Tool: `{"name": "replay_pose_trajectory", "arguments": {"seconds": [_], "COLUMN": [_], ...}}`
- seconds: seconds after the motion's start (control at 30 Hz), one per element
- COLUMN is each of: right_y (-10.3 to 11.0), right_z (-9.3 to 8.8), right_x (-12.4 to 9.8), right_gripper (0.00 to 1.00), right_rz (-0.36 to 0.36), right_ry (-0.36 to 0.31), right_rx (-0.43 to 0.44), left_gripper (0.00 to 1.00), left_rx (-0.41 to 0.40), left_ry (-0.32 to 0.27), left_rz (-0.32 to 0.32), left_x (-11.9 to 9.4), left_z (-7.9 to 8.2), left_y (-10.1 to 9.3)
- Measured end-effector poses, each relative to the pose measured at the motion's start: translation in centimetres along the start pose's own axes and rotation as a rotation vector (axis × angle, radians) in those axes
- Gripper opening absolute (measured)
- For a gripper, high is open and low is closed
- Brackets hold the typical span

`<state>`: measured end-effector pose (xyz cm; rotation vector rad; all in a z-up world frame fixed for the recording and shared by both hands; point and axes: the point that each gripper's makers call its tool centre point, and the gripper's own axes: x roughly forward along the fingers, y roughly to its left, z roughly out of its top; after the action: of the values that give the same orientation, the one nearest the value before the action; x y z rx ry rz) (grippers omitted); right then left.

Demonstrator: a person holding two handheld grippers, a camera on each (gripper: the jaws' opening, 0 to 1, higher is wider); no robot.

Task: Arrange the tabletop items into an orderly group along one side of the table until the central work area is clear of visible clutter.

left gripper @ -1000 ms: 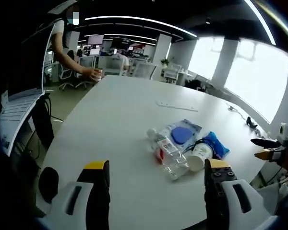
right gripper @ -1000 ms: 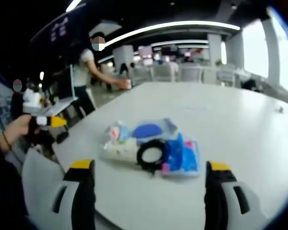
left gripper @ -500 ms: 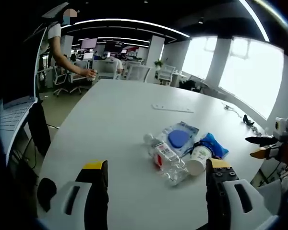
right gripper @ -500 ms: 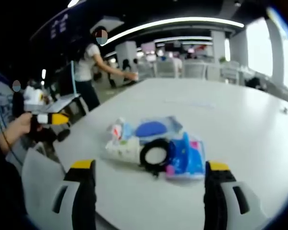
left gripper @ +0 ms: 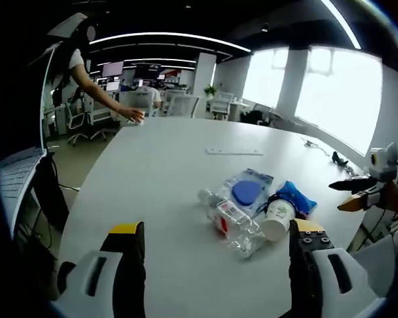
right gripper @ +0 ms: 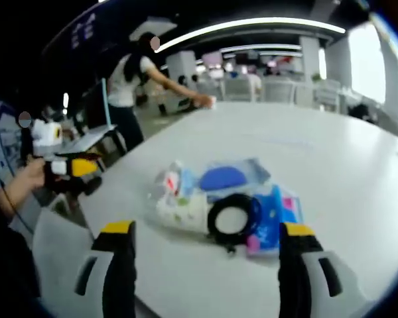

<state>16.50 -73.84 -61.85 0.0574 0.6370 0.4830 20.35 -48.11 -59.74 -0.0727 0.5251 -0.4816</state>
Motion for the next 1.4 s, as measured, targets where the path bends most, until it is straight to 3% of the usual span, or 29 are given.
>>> {"name": "replay_pose_trajectory", "arguments": {"seconds": [0.43, 1.4], "right_y": [2.8, 7.8], "right_z": [0.8, 2.2], "right_x": [2.8, 8.4], "right_gripper": [0.86, 0.83], "right_rz": [0.079, 0.226], "right_ry": [0.023, 0.101], "right_rx": [-0.041, -0.090], "left_gripper": [1.00, 1.00], "left_rx": [0.074, 0.052], "left_ry": [-0.030, -0.006], "left_rz": [-0.025, -0.062], "left_x": [0.2, 1.0], "left_z": [0.4, -0.1], "left_y": [0.4, 1.5]}}
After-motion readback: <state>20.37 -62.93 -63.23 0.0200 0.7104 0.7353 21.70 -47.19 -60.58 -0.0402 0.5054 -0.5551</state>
